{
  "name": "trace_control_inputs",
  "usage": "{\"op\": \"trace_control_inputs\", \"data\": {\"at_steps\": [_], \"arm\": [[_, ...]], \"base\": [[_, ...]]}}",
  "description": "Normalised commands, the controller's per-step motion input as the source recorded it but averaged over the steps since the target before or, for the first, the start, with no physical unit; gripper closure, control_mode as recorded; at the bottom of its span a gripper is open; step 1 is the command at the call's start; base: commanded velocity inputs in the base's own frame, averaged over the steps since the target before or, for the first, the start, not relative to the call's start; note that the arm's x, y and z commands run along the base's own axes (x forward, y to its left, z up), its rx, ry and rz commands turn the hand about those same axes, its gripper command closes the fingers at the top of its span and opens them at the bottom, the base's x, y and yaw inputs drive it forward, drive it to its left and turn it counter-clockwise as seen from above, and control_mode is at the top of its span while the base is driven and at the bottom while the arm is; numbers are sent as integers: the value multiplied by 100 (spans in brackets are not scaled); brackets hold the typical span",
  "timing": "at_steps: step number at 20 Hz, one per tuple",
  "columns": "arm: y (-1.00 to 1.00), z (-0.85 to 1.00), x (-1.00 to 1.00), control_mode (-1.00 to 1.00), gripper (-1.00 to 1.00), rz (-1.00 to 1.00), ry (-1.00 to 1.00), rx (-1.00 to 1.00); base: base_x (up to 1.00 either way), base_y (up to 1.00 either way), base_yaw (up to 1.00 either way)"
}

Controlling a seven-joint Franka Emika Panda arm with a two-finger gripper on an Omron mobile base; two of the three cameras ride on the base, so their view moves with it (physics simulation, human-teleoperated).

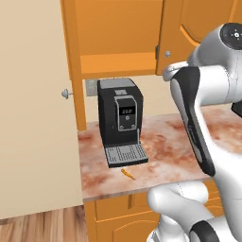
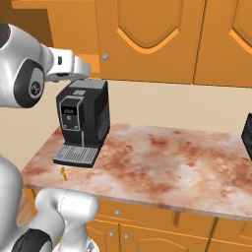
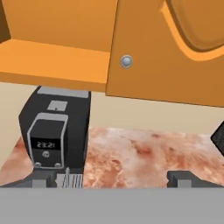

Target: Retrieve the tupperware from the cabinet, then place the raw meat into the tupperware to avoid contamination.

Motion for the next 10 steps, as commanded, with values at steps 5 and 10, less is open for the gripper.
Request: {"op": "trace_control_inputs", "data": {"at_steps": [5,10], "arm": [[0,-2,44,-100,-100,-10,0,7],[-4,4,56,-100,-100,-7,0,16]], "base": [[0,0,0],[0,0,0]]}}
